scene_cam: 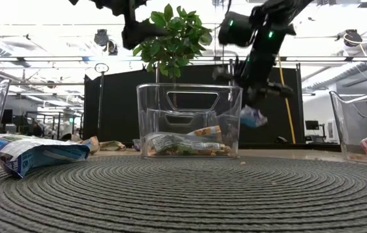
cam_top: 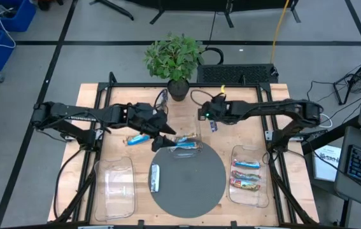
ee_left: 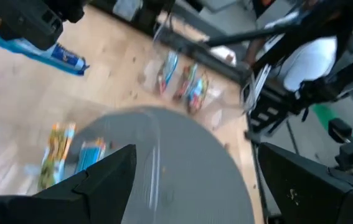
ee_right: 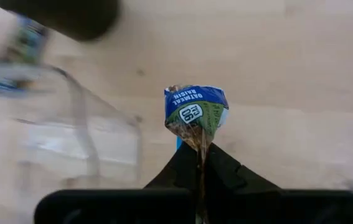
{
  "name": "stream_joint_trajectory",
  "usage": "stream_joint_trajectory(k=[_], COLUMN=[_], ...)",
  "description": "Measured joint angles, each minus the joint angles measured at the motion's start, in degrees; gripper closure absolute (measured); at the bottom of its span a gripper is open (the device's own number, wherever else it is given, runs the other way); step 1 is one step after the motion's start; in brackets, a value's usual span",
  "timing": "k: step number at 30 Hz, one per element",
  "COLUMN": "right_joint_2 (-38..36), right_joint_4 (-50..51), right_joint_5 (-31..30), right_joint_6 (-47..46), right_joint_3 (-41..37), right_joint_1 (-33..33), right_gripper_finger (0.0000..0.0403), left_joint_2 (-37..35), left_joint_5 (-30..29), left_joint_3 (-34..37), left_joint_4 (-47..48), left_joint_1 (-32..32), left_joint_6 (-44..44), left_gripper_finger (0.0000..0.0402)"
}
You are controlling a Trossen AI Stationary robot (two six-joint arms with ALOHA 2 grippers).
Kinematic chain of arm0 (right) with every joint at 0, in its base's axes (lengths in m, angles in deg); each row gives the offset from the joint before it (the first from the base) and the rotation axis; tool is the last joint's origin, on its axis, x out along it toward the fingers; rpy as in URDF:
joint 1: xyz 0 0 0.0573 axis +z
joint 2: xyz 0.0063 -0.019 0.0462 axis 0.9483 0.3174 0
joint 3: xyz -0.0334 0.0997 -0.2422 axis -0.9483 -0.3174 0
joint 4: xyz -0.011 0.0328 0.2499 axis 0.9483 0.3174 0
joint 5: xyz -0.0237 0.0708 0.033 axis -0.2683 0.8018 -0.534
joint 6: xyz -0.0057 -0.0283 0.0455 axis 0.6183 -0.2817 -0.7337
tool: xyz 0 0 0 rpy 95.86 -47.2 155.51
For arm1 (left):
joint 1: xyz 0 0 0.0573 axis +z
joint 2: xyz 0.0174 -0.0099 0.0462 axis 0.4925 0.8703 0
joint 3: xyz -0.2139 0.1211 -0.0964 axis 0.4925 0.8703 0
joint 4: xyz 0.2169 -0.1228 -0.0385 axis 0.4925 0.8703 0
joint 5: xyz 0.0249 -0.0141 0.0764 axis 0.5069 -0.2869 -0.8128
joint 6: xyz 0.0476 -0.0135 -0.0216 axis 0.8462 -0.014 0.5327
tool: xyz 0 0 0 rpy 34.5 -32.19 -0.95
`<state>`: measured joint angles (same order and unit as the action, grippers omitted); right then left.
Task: Pick and place Granola Bars by type
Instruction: Put the middle green granola bar into the left transparent bin
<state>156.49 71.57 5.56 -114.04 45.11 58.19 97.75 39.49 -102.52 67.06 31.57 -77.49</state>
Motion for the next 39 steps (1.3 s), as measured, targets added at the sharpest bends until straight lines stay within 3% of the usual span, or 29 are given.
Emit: stream_joint_trajectory(k=[11,17,27,34,39], right_joint_2=[-15.4,-22.6,-28.6,-26.7,-23.6], right_joint_4=[-3.5,-13.7,-26.3,-26.2,-26.4], right_joint_5=[-2.9,-2.8,-0.4,5.0,6.5], right_joint_6=[10.2,21.6,34.1,42.3,47.5], right_joint_3=[0.0,0.0,2.5,11.8,20.0], right_joint_1=[0.3,2.6,7.2,11.7,15.5], right_gripper_finger=[0.0402,0.0403,0.0403,0.0403,0.0403], left_joint_2=[-1.1,-5.4,-15.5,-20.5,-20.6], left_joint_5=[0.5,-5.3,-11.9,-14.0,-16.2], left_joint_3=[0.0,0.0,0.0,-0.2,-6.2], left_joint_4=[-13.8,-22.7,-22.2,-20.4,-11.1], left_joint_1=[2.8,4.5,6.2,5.8,3.1], left_joint_6=[0.1,1.2,3.8,5.4,9.8], left_gripper_finger=[0.0062,0.0062,0.0062,0.0062,0.0062])
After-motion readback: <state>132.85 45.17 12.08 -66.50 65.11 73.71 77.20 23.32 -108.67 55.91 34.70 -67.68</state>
